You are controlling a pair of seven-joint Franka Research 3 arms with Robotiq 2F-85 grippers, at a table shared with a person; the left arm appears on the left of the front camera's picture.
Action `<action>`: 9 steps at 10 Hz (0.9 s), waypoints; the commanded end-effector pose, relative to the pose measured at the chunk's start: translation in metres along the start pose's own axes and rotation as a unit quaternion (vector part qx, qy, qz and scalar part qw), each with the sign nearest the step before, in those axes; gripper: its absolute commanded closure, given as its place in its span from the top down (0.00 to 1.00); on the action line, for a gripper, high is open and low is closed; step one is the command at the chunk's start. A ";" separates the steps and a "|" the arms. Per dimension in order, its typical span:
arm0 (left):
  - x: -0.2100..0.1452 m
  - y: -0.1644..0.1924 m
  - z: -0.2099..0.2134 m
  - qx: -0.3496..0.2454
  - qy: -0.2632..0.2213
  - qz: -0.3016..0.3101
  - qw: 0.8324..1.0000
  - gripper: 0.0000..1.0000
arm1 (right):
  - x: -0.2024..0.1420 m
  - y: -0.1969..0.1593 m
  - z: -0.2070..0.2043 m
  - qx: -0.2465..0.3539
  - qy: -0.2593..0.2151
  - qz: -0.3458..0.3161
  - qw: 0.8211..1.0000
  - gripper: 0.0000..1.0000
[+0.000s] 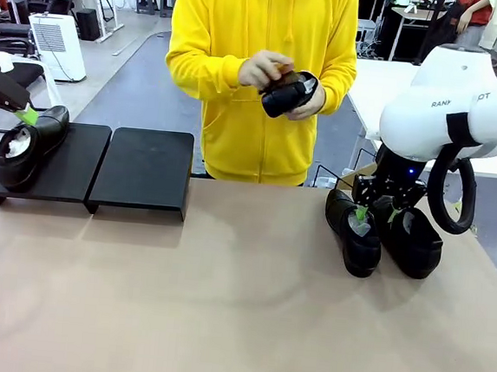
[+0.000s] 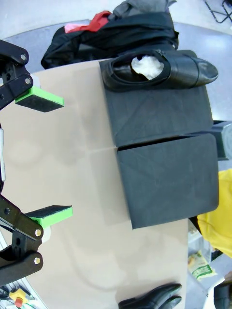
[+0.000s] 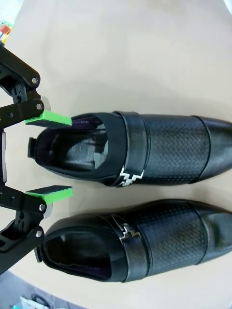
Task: Organize the shoes by placing them on the stand.
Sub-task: Pick up one Shoe and place it in the middle of the table.
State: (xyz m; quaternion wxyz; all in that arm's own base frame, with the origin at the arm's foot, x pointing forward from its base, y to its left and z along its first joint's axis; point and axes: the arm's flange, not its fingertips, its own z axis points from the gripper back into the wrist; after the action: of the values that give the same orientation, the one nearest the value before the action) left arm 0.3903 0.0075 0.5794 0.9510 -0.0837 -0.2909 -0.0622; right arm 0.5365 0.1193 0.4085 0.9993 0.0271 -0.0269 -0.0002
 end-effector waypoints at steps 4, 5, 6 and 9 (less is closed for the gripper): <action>-0.002 0.001 -0.002 -0.007 -0.007 0.002 1.000 1.00 | -0.006 0.041 -0.005 -0.008 0.011 0.038 0.999 0.64; -0.002 0.001 -0.002 -0.007 -0.007 0.002 1.000 1.00 | -0.007 0.049 -0.010 -0.014 0.012 0.045 0.999 0.64; -0.002 0.001 -0.002 -0.007 -0.007 0.002 1.000 1.00 | -0.005 0.055 -0.017 -0.017 0.014 0.052 0.998 0.64; -0.002 0.001 -0.002 -0.007 -0.007 0.002 1.000 1.00 | 0.007 0.062 -0.038 -0.038 0.014 0.047 0.998 0.64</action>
State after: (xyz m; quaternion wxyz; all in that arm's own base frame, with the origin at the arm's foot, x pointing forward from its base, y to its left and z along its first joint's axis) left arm 0.3903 0.0075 0.5794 0.9510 -0.0836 -0.2910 -0.0622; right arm 0.5325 0.1768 0.3746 0.9983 0.0079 -0.0020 0.0575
